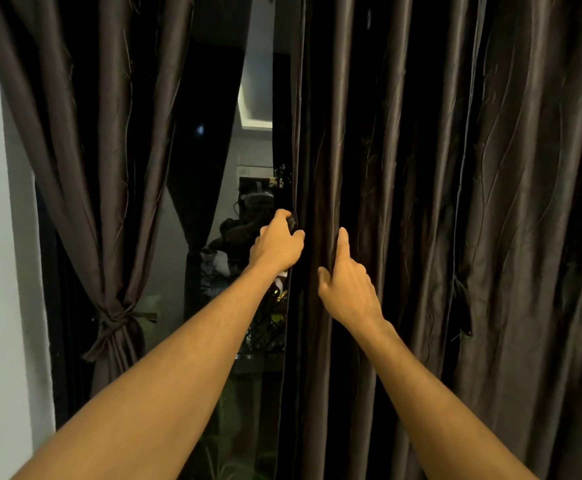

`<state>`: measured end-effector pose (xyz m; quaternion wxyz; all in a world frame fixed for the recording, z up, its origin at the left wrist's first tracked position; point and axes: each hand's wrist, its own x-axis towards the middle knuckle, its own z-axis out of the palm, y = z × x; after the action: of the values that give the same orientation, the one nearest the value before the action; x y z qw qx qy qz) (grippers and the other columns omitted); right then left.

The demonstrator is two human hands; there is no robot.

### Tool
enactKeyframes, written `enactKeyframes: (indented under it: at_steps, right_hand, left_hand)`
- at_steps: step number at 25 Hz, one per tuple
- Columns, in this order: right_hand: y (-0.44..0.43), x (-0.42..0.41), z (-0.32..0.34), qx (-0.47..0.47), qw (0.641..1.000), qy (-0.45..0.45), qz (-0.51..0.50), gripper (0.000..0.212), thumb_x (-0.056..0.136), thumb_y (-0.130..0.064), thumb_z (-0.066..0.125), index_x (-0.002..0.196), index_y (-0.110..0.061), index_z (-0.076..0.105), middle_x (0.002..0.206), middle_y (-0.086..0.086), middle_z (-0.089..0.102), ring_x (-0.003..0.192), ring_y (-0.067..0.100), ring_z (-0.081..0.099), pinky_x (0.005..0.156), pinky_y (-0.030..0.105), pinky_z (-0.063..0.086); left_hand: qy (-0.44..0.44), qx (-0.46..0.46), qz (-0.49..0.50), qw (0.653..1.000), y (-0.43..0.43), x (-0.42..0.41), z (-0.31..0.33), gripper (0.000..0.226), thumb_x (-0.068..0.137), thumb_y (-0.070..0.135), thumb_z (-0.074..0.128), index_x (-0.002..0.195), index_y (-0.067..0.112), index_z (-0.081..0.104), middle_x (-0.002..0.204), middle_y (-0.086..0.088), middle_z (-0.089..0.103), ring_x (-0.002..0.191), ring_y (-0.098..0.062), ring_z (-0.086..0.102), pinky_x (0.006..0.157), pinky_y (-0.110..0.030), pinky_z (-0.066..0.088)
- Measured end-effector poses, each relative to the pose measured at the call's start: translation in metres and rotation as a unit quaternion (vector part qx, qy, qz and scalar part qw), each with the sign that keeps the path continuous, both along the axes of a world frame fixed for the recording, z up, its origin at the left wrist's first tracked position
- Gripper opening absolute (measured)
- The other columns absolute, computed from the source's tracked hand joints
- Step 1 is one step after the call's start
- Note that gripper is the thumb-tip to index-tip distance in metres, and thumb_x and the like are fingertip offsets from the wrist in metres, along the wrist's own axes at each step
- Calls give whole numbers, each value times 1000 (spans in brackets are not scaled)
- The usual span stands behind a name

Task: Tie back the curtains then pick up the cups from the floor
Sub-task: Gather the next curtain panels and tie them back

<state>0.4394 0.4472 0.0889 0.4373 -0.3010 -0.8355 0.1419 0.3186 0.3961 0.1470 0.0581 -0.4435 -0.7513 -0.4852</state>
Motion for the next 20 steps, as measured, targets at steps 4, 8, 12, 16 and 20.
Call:
enactKeyframes:
  at_steps: [4, 8, 12, 16, 20]
  right_hand:
    - [2, -8, 3, -5, 1000, -5, 20, 86, 93, 0, 51, 157, -18, -3, 96, 7, 66, 66, 13, 60, 60, 33, 53]
    - [7, -20, 1, -22, 997, 5, 76, 88, 90, -9, 57, 156, -20, 1, 128, 12, 61, 94, 24, 67, 75, 39, 57]
    - [2, -26, -2, -21, 994, 10, 106, 88, 83, -41, 63, 154, -20, 15, 135, 7, 58, 105, 22, 66, 83, 43, 58]
    - [7, -25, -3, -17, 994, 14, 111, 95, 91, -20, 63, 156, -19, -6, 133, 8, 59, 106, 24, 65, 84, 42, 56]
    - [7, -19, -2, -25, 991, -4, 134, 84, 93, -6, 52, 156, -24, 0, 123, 8, 63, 101, 26, 65, 80, 42, 56]
  left_hand:
    - [14, 39, 17, 999, -1, 15, 2, 41, 96, 26, 38, 136, 33, 43, 116, -7, 61, 94, -30, 64, 82, -48, 55]
    - [47, 42, 38, 997, -6, 42, 1, 46, 97, 21, 34, 142, 31, 40, 123, -7, 60, 108, -29, 58, 88, -43, 48]
    - [44, 56, 40, 997, -8, 61, -2, 45, 98, 21, 38, 142, 28, 39, 126, -9, 57, 117, -30, 52, 91, -43, 42]
    - [24, 113, 50, 992, -8, 63, -4, 40, 96, 20, 38, 133, 31, 49, 105, -3, 66, 100, -27, 62, 82, -43, 49]
    - [-36, 78, 20, 996, -7, 56, 2, 53, 87, 37, 48, 139, 38, 38, 100, 5, 65, 100, -21, 62, 92, -44, 48]
